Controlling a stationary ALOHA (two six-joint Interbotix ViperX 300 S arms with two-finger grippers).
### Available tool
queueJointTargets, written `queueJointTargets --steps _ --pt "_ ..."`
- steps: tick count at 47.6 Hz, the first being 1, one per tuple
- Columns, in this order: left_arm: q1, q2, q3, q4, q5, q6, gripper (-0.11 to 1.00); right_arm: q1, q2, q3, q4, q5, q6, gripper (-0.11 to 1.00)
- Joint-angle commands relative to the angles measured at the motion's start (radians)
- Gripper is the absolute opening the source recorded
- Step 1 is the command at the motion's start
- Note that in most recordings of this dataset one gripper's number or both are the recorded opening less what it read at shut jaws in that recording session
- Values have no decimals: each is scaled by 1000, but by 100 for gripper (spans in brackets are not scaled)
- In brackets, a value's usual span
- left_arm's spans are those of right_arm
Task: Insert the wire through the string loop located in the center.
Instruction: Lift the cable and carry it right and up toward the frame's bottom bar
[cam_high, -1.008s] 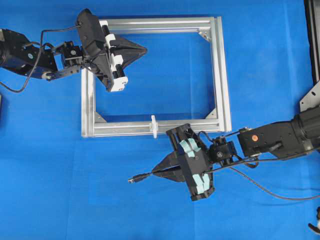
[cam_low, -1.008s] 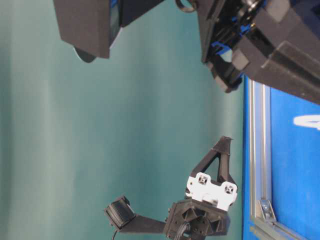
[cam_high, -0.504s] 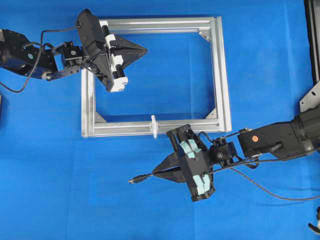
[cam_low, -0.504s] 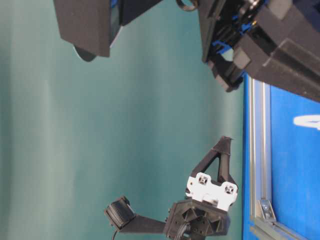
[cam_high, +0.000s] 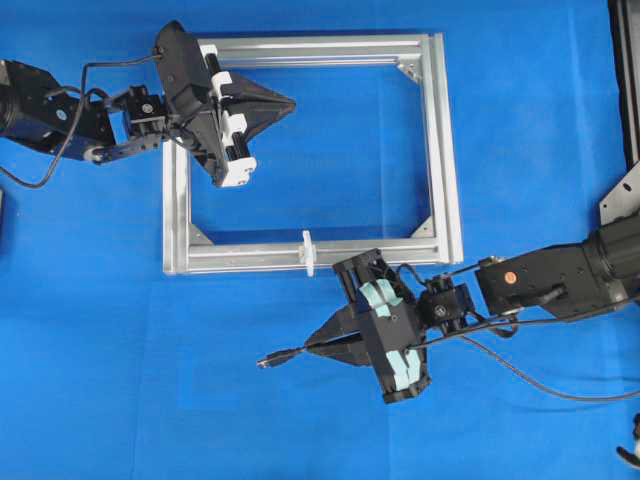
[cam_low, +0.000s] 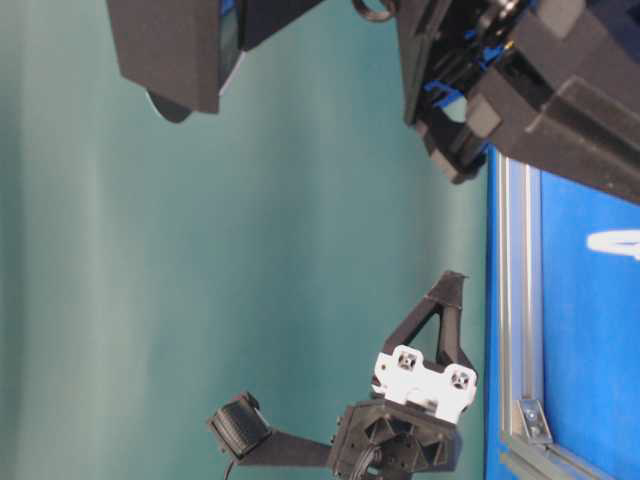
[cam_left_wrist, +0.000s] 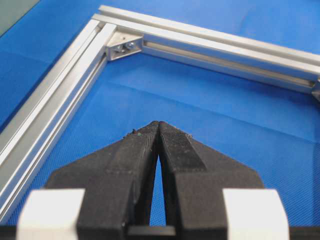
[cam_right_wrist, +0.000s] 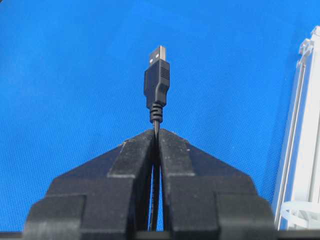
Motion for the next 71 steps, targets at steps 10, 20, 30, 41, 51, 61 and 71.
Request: queueJointTargets --steps 10,20,30,41,51,61,71 --pt "-3 -28 -6 3 -5 -2 0 3 -29 -9 -3 -6 0 -2" --pt "-2 -28 -6 3 -5 -2 0 3 -29 -9 -3 -6 0 -2" --pt "-3 -28 -8 3 -5 -2 0 3 -32 -6 -3 -5 0 -2" --pt "-2 -28 -8 3 -5 -2 0 3 -49 26 2 -11 3 -2" --pt "-3 -28 -8 3 -5 0 0 3 -91 86 5 -15 5 -2" --pt "-3 -28 -6 3 -5 -2 0 3 -156 166 5 -15 5 -2" --pt "-3 -28 -6 3 -5 0 0 3 -233 245 6 -15 6 -2"
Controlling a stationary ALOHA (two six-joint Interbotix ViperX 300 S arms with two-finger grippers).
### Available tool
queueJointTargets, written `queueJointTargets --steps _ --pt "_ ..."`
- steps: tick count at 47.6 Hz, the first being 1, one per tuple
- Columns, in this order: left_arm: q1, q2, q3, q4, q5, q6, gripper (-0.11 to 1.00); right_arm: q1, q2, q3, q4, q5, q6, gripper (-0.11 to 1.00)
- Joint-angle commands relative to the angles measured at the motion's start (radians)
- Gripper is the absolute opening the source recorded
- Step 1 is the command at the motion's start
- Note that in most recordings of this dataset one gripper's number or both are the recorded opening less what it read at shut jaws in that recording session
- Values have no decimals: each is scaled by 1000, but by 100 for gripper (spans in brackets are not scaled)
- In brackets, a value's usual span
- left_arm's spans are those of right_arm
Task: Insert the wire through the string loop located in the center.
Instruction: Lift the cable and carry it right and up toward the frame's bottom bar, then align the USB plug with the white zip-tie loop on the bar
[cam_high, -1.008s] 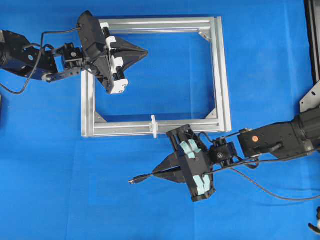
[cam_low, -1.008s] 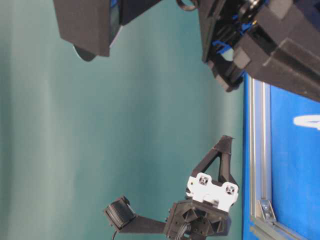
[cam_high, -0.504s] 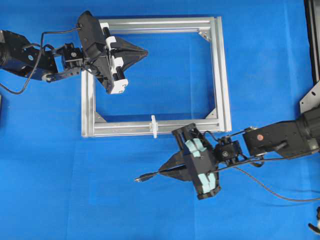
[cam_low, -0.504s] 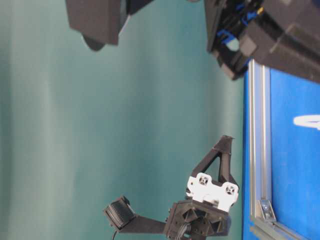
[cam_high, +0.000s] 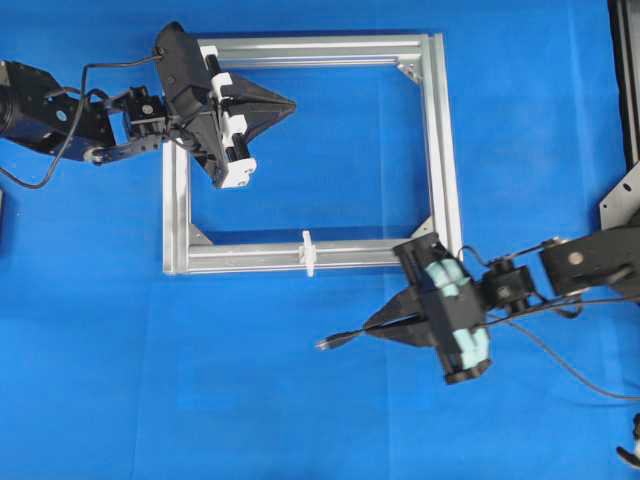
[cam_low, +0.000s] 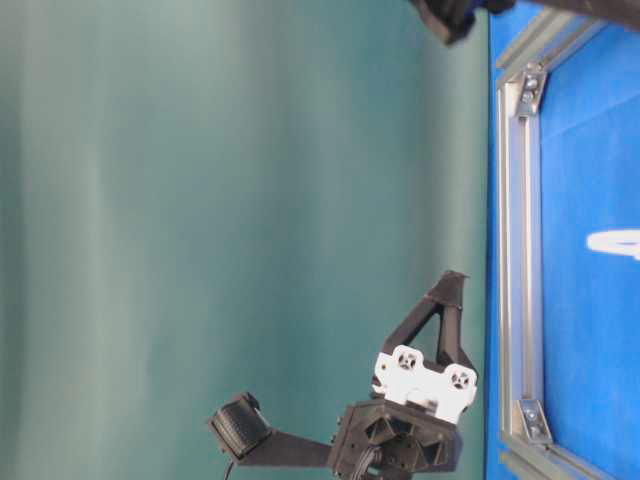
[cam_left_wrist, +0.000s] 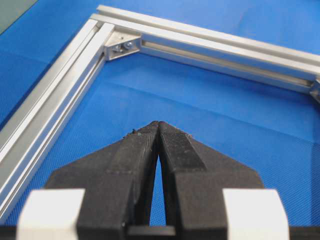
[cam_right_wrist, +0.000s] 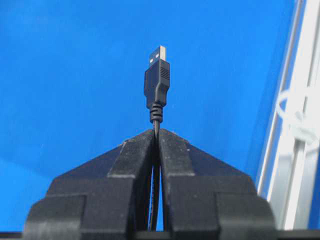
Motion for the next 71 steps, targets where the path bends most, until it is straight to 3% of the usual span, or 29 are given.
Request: queueJointTargets --steps 1,29,55,71 --pt "-3 -28 -6 3 -5 2 0 2 -52 17 3 -9 0 -2" --pt "-3 -28 -6 3 -5 0 0 -9 -69 38 2 -11 0 -2" --pt "-3 -28 -5 3 -5 0 0 -218 -69 61 2 -15 0 -2" --pt "-3 -28 -5 3 -5 0 0 -244 -69 71 2 -43 0 -2"
